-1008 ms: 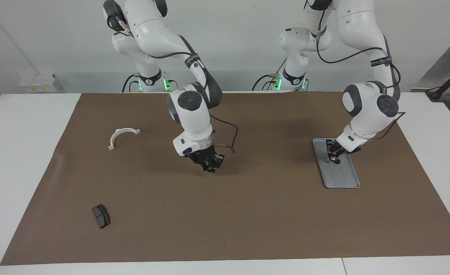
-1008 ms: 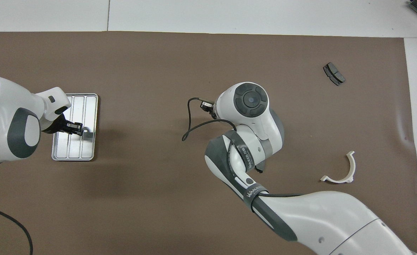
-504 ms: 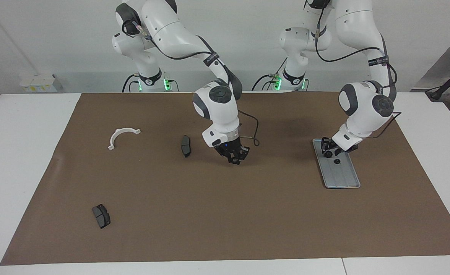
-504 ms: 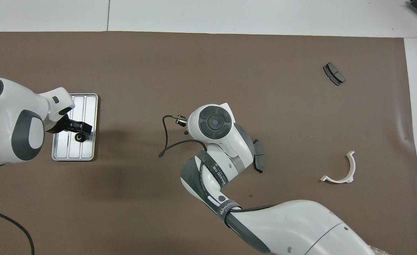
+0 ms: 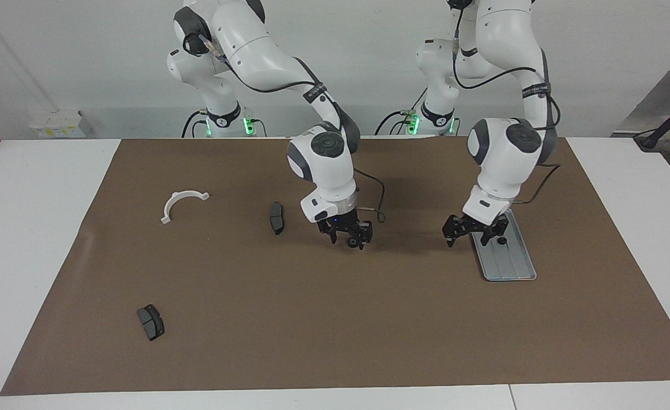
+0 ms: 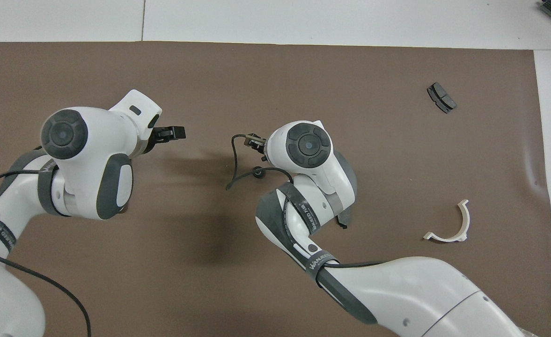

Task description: Pick bearing gear from pile to tray

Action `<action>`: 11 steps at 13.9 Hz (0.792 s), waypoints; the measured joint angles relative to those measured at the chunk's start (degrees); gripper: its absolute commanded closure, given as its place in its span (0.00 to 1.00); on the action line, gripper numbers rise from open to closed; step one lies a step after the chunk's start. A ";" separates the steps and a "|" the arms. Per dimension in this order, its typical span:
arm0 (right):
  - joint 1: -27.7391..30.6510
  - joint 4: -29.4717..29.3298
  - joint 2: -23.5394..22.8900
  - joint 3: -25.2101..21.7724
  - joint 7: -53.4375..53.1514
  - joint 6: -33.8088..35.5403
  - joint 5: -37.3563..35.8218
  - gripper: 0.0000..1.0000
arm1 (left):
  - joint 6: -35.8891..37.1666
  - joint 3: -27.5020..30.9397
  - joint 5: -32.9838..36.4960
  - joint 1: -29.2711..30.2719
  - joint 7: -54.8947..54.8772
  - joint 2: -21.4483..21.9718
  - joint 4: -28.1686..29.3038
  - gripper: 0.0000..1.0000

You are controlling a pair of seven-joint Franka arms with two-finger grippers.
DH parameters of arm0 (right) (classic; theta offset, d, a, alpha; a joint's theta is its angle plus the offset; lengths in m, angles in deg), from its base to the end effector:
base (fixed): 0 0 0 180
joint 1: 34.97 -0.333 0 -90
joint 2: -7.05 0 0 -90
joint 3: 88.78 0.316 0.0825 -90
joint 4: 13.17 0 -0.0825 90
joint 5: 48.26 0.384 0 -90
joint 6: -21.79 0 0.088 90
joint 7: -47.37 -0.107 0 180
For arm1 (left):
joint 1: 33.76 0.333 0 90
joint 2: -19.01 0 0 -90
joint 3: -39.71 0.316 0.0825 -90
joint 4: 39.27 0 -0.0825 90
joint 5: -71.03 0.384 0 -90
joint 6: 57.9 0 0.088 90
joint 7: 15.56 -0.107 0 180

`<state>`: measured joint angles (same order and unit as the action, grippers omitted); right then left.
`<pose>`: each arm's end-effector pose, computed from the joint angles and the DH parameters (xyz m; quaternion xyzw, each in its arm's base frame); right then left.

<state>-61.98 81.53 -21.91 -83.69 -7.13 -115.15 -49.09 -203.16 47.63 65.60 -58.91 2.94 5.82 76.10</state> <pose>0.5980 0.3653 0.3426 -0.9735 0.1961 -0.0745 0.0910 0.5906 -0.1856 0.3711 0.9882 0.0414 0.1343 0.0613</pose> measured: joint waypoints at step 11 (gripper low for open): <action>16.78 1.99 12.94 -0.30 28.32 14.73 -0.07 0.00 | -11.41 -0.15 0.00 -19.11 10.28 -8.34 -0.17 0.05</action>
<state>-45.21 83.52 -8.97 -83.98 21.19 -100.42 -49.16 -214.57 47.49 65.60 -78.02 13.21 -2.53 75.93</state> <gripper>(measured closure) 0.000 0.004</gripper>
